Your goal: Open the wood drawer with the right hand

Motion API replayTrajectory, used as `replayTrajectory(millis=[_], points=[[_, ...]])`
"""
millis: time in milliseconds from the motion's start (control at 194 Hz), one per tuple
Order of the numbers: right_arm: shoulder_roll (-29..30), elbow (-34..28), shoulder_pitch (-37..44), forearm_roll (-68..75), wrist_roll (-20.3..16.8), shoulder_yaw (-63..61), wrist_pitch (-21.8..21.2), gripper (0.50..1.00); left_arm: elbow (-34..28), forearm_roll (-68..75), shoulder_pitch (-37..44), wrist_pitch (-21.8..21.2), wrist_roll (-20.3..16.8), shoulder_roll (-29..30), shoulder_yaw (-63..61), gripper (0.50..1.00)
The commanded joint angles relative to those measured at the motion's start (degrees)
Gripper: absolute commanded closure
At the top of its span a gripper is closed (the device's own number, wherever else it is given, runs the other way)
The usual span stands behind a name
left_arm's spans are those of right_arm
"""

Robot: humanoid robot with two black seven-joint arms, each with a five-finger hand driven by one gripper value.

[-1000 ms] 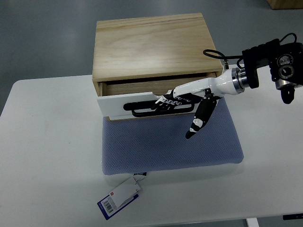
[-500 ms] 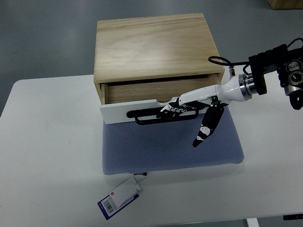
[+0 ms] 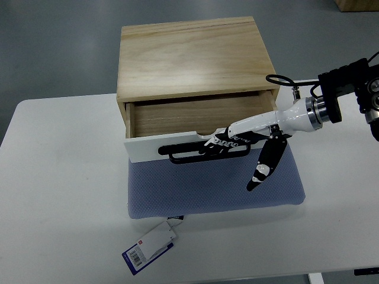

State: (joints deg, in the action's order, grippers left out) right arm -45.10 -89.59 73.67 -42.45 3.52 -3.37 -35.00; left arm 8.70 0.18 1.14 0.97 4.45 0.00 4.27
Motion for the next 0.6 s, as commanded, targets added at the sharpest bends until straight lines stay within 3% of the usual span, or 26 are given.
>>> replayTrajectory(millis=[0,459,593], points=[[-0.5,-0.8,0.7,0.8,0.0,0.0,0.0,0.56,0.0,0.0,0.0,0.0,0.0,0.0,0.0,0.5],[-3.4,-1.3,3.8,5.2,-0.3,0.0,0.0,0.56,0.0,0.0,0.0,0.0,0.0,0.0,0.0,0.5],[-6.9,-1.3,6.6,10.8,-0.3,-0.1,0.0,0.56,0.0,0.0,0.0,0.0,0.0,0.0,0.0,0.5]])
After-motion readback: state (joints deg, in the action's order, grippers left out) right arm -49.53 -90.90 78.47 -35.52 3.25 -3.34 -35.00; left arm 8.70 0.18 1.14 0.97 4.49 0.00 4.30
